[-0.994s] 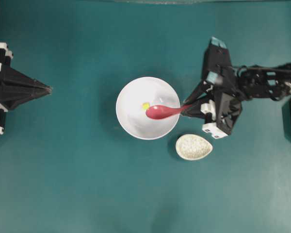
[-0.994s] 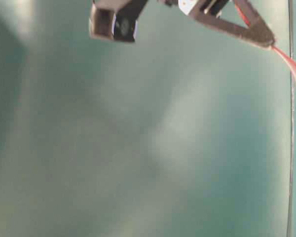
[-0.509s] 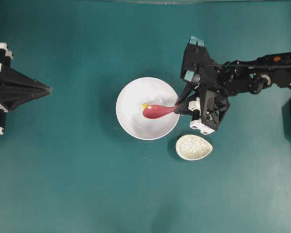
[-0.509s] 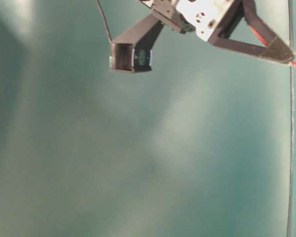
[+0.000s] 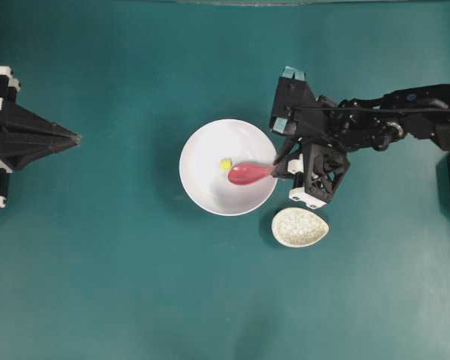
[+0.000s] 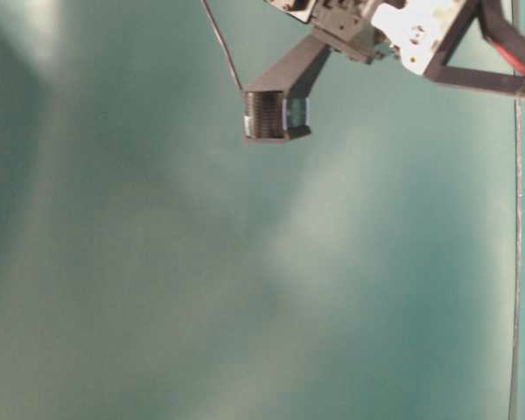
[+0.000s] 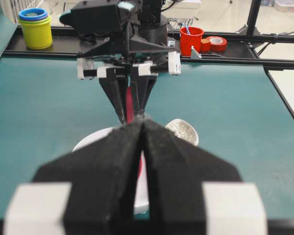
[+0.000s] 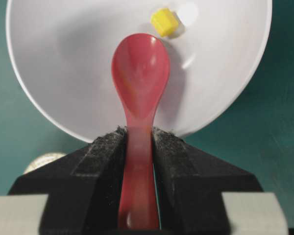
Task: Scoop the yellow hexagonal prism block from the bowl with a spoon using the right arm.
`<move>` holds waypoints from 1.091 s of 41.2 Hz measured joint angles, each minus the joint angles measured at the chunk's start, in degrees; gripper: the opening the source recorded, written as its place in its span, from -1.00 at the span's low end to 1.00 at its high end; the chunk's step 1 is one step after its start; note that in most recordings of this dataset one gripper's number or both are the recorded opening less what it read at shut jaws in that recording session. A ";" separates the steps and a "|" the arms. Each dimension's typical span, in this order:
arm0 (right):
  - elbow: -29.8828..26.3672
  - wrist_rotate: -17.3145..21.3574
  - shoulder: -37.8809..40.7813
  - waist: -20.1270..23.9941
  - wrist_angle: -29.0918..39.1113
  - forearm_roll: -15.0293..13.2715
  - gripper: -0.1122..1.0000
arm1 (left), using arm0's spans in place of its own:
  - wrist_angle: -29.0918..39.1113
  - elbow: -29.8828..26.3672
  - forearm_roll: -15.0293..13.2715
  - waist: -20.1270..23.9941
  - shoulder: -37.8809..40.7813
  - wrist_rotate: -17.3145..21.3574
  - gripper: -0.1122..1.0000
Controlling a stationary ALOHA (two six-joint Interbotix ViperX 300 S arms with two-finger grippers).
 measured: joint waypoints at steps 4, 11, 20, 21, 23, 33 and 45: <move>-0.26 0.00 0.62 0.00 0.00 -0.35 -0.40 | 0.00 0.00 0.00 0.00 -0.09 0.00 -0.79; -1.14 0.00 1.58 0.00 -0.35 -0.70 -0.40 | 0.00 -0.09 0.00 0.00 0.00 0.09 -0.79; -2.99 0.00 3.52 0.00 -1.14 -2.81 -0.40 | 0.00 0.00 0.09 0.00 -0.09 0.09 -0.79; -3.34 0.00 3.78 -0.09 -1.23 -2.99 -0.40 | 0.00 0.00 0.09 0.00 0.00 0.09 -0.79; -3.78 0.00 4.22 -0.18 -1.23 -3.25 -0.40 | 0.00 0.00 0.18 0.00 0.00 0.09 -0.79; -5.36 0.00 5.19 -1.41 -1.41 -4.31 -0.40 | 0.00 0.00 0.18 0.00 0.00 0.09 -0.79; -5.63 0.00 5.27 -1.93 -3.43 -5.10 -0.40 | 0.00 0.00 0.18 0.00 0.00 0.09 -0.79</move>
